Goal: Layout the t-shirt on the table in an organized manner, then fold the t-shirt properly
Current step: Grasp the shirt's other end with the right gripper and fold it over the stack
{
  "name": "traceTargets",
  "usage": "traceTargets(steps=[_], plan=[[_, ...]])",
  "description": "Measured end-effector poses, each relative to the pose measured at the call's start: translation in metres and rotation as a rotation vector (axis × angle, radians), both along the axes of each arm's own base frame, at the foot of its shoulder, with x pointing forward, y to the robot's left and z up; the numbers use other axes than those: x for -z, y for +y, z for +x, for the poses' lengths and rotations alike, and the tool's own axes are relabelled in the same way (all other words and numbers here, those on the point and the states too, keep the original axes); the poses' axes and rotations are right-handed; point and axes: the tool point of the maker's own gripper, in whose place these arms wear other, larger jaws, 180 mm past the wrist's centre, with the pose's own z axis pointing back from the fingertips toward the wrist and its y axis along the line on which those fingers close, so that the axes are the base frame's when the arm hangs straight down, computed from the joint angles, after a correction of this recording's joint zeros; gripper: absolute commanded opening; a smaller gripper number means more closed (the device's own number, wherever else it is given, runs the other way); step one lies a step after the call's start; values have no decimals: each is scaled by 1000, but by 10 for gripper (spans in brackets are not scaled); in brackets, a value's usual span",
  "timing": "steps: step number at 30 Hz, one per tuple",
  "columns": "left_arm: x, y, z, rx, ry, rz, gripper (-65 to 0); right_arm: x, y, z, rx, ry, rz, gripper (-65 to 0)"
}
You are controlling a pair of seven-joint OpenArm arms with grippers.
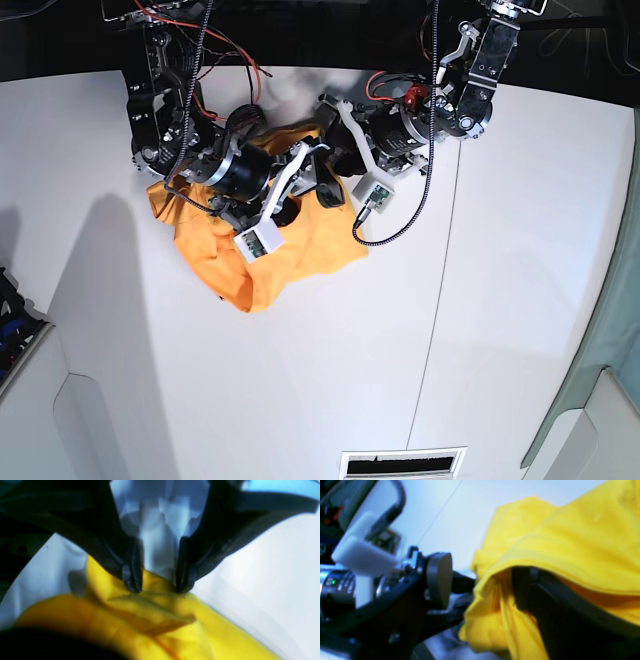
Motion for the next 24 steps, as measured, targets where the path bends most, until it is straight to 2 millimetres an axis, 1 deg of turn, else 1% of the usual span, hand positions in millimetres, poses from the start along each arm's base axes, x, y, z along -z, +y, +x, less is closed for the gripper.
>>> traceTargets(steps=[2, 3, 6, 10, 13, 17, 19, 20, 21, 23, 24], plan=[[0, 4, 2, -18, -1, -1, -380, -4, 7, 2, -23, -12, 4, -281], [-1, 7, 4, -28, -2, 0, -380, -8, 8, 6, -27, -24, 6, -281], [-1, 19, 9, -70, 3, -1, -380, -19, 9, 19, -28, -61, 9, -281], [0, 41, 14, -134, 23, 7, -381, -29, 9, 32, -28, -97, 7, -281], [-1, 52, 15, -134, 26, 8, -381, -39, 9, 42, -28, -127, 7, -281], [0, 65, 14, -133, 26, 29, -381, -44, 8, 49, -28, -146, 1, -282], [0, 72, 14, -131, 25, 42, -381, -44, 3, 54, -19, -161, -29, -296], [0, 77, 14, -130, 26, 48, -381, -45, -2, 58, -4, -169, -38, -341], [0, 81, 14, -130, 26, 54, -381, -47, -8, 64, 26, -175, -46, -413], [0, 89, 14, -130, 25, 68, -381, -53, -28, 81, 115, -183, -47, -616], [0, 91, 14, -131, 24, 72, -381, -57, -39, 88, 155, -191, -47, -650]])
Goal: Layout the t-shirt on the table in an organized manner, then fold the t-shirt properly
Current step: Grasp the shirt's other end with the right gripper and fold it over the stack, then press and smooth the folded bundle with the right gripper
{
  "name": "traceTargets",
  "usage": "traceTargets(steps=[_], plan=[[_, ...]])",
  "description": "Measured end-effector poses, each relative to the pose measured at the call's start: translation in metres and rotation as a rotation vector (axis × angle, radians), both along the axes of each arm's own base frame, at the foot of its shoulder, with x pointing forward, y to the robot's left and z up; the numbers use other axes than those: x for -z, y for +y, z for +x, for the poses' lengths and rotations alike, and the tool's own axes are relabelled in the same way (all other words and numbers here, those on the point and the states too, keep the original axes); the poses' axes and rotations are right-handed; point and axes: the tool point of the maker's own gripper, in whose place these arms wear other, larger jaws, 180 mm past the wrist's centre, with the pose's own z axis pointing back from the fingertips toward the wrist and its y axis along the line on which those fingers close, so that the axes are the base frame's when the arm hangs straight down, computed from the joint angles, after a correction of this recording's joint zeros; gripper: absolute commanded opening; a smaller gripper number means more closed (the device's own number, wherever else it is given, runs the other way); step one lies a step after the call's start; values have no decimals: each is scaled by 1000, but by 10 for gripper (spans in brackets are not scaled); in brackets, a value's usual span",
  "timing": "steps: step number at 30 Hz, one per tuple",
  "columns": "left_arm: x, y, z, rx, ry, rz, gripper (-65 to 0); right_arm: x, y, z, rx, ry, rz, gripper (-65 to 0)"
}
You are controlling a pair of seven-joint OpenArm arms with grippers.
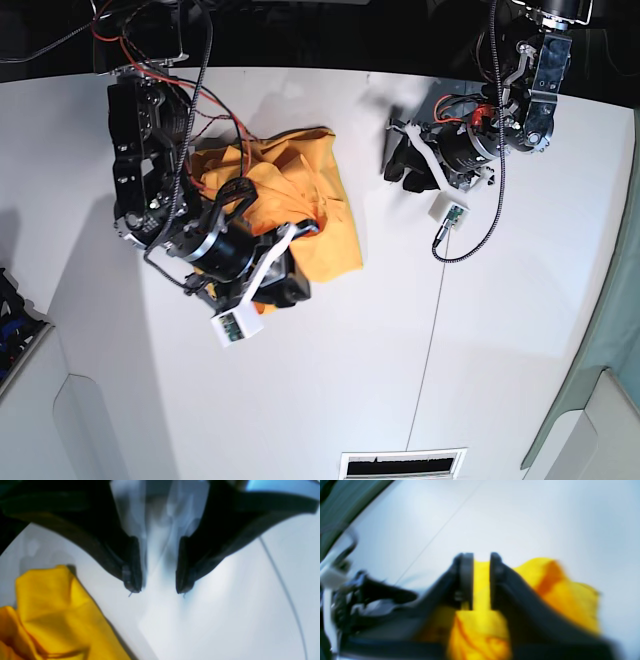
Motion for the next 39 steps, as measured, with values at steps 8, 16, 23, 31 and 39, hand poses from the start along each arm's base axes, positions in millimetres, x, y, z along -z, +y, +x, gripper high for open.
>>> traceTargets(steps=[8, 16, 23, 31, 39], plan=[[0, 1, 0, -1, 0, 4, -381, -5, -83, 21, 239, 20, 31, -650], [0, 2, 0, 0, 0, 7, -381, 44, -58, -17, 134, 173, 25, -650], [0, 3, 0, 0, 0, 7, -381, 80, 7, -28, 0, 192, 19, -650], [0, 2, -1, -1, 6, 3, -381, 45, 78, 22, -65, 129, 93, -650], [0, 3, -1, -2, 6, 3, -381, 17, 85, 47, -99, 76, 61, -650]])
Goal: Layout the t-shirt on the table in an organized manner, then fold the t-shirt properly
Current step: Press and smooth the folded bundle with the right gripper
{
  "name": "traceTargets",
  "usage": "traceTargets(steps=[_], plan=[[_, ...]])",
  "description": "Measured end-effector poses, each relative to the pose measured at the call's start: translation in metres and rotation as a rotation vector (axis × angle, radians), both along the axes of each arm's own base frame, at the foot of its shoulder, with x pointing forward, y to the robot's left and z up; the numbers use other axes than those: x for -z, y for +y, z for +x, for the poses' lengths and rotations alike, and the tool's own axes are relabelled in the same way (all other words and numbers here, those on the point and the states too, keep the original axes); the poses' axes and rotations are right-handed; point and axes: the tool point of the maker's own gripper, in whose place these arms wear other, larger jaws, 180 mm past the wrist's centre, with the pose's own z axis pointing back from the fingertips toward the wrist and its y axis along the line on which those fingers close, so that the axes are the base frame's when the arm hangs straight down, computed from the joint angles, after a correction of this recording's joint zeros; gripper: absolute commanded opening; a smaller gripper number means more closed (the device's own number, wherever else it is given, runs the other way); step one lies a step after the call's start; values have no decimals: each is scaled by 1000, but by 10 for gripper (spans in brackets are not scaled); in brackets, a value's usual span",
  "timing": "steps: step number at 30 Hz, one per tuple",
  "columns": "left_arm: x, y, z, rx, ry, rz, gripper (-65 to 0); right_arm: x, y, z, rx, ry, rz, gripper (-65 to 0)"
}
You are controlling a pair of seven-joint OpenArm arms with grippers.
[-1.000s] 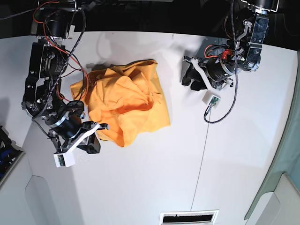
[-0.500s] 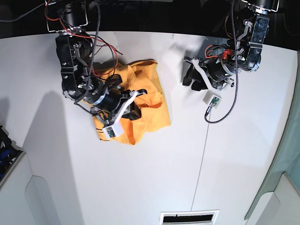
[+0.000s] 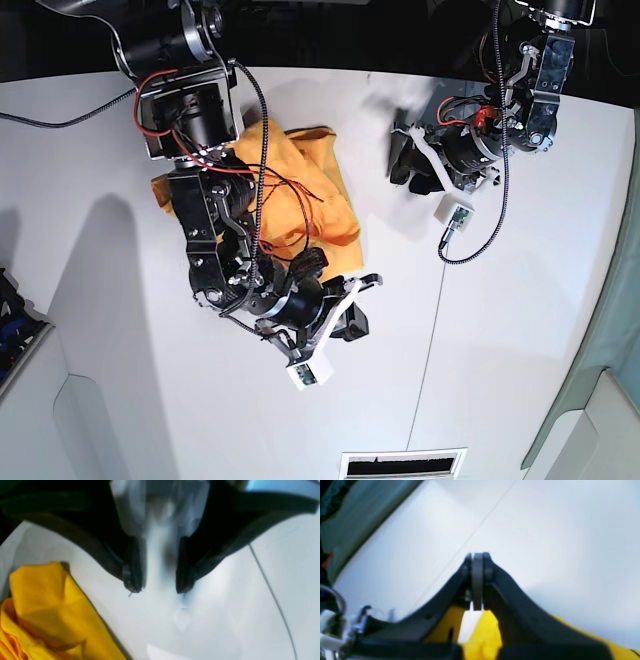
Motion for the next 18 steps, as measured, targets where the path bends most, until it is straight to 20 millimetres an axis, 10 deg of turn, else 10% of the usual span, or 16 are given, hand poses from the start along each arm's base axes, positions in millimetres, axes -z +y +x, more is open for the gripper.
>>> traceTargets(steps=[10, 18], plan=[[-6, 32, 1, -53, 28, -19, -447, 25, -96, -1, 152, 159, 5, -650], [-7, 33, 0, -47, 31, -26, -472, 55, -93, -52, 106, 258, 57, -650]])
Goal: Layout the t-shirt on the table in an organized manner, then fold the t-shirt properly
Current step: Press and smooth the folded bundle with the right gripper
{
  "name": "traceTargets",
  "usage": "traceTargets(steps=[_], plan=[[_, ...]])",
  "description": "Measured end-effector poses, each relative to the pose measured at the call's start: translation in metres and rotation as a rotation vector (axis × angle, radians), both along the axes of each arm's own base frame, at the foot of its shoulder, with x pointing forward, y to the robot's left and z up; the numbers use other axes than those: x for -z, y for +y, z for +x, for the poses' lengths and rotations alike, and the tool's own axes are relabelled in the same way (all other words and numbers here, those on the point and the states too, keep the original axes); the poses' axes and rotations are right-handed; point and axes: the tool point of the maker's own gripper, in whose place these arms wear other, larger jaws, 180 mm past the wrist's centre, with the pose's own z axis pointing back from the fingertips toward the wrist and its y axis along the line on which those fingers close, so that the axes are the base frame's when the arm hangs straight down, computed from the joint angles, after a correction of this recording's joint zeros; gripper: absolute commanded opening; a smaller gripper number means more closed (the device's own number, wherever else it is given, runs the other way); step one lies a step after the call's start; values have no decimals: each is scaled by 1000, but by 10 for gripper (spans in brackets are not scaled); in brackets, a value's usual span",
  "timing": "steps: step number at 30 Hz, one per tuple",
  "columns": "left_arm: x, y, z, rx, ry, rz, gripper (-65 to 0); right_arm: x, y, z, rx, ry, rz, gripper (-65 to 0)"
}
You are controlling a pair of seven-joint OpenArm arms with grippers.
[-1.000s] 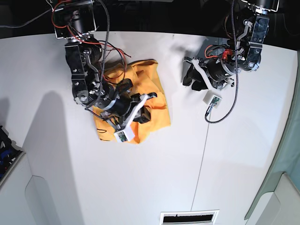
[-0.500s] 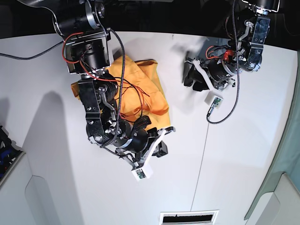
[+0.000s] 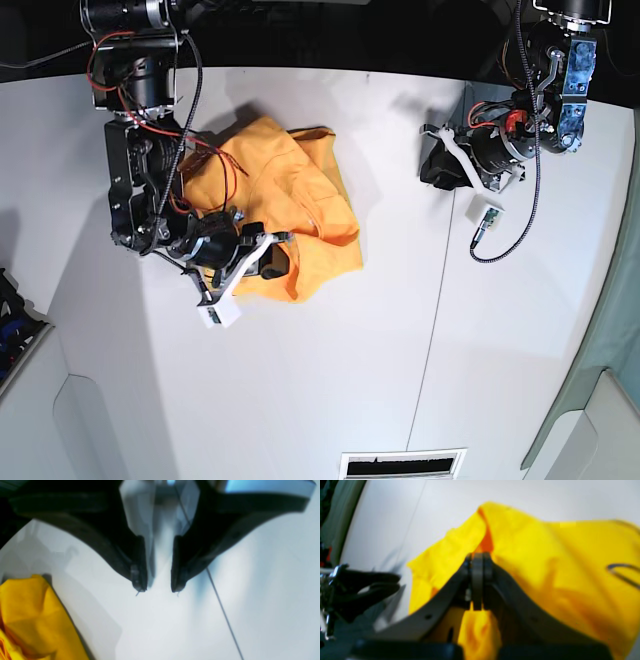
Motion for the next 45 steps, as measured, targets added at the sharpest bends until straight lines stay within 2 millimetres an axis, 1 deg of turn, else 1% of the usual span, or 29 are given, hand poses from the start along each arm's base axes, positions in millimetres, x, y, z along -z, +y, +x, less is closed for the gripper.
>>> traceTargets(steps=[4, 5, 6, 7, 8, 9, 11, 14, 15, 17, 20, 22, 23, 27, 29, 34, 37, 38, 40, 42, 43, 44, 45], plan=[[0, 0, 1, 0, -4, -1, -472, -5, 3, -7, 11, -16, 56, -650], [0, 0, 1, 0, -4, -1, -472, -4, 3, -8, 12, -14, 57, -594], [0, 0, 1, 0, -4, -1, -472, -3, 5, -9, 13, -11, 63, -502], [0, 0, 1, 0, -4, -1, -472, -4, 9, -10, 13, -12, 69, -423], [-1, 0, 1, -1, -4, -1, -472, -3, 11, -10, 8, -12, 58, -371], [-1, 0, 1, -1, -5, -2, -472, -2, 15, -10, 5, -18, 49, -349], [-1, 0, 1, -1, -7, -2, -472, -4, 22, -8, -3, -39, 38, -349], [-1, 0, 1, -1, -7, -2, -472, 3, 28, -12, -40, -44, -21, -352], [-1, 0, 1, -1, -7, -2, -472, 8, 28, -12, -33, -40, -43, -365], [-1, 0, 1, -1, -7, -2, -472, 17, 31, -14, -33, -33, -70, -430], [-1, 0, 1, -2, -7, -3, -472, 28, 37, -19, -47, -23, -88, -554], [-1, 0, 1, -1, -6, -2, -472, 31, 43, -20, -53, -33, -79, -650], [-1, 0, 1, -1, -6, -2, -472, 30, 45, -19, -54, -44, -74, -650], [-1, 0, 1, -1, -6, -3, -472, 18, 54, -11, -72, -101, -51, -650], [0, 0, 0, -2, -4, -3, -472, 7, 63, -5, -95, -128, -34, -650], [0, 0, 0, -1, -3, -4, -472, -30, 89, 19, -120, -211, 22, -650], [0, 0, -1, -1, 0, -4, -472, -53, 101, 33, -125, -254, 59, -650], [0, 0, -1, -1, 0, -3, -472, -60, 103, 37, -124, -265, 76, -601], [0, 0, -1, -1, 1, -3, -472, -73, 106, 44, -119, -283, 109, -458], [0, 1, -1, -2, 2, -4, -472, -81, 108, 48, -117, -296, 126, -340], [0, 1, -1, -1, 2, -4, -472, -83, 110, 49, -117, -300, 133, -303], [0, 1, -1, -1, 2, -4, -472, -83, 111, 49, -117, -299, 135, -289], [0, 1, -1, -1, 2, -4, -472, -82, 111, 48, -118, -296, 134, -288]])
